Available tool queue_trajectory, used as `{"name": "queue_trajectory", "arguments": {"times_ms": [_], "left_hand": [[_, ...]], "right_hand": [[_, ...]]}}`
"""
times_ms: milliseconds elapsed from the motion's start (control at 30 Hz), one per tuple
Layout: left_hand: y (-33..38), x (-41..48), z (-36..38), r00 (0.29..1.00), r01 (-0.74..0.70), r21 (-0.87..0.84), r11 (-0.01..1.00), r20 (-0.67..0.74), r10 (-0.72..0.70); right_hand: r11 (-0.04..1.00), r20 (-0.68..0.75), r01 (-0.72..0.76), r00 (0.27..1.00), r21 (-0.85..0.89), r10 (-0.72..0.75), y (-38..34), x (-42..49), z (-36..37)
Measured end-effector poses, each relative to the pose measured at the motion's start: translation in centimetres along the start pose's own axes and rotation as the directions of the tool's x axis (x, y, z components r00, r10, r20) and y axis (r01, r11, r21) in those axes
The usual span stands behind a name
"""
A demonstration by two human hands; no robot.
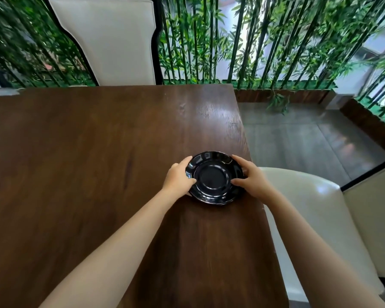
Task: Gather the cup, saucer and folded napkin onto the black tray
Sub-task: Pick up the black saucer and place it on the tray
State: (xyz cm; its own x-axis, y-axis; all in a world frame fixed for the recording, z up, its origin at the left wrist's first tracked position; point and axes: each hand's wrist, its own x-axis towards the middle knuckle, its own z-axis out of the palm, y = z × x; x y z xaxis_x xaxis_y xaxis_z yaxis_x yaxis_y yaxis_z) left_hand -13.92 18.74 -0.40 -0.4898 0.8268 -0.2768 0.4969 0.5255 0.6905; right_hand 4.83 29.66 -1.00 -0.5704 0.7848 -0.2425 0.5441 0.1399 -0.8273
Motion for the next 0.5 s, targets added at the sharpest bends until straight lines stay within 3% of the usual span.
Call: {"name": "queue_trajectory", "arguments": {"times_ms": [233,500], "left_hand": [[-0.7,0.0,0.0,0.999,0.041,-0.259,0.965,0.008,-0.040],[0.1,-1.3,-0.6,0.990,0.139,-0.456,0.879,0.083,-0.113]], "right_hand": [[0.978,0.001,-0.070,0.997,0.194,0.071,0.0,-0.6,0.1],[0.955,-0.034,-0.133,0.989,0.266,0.147,-0.9,-1.1,0.2]]}}
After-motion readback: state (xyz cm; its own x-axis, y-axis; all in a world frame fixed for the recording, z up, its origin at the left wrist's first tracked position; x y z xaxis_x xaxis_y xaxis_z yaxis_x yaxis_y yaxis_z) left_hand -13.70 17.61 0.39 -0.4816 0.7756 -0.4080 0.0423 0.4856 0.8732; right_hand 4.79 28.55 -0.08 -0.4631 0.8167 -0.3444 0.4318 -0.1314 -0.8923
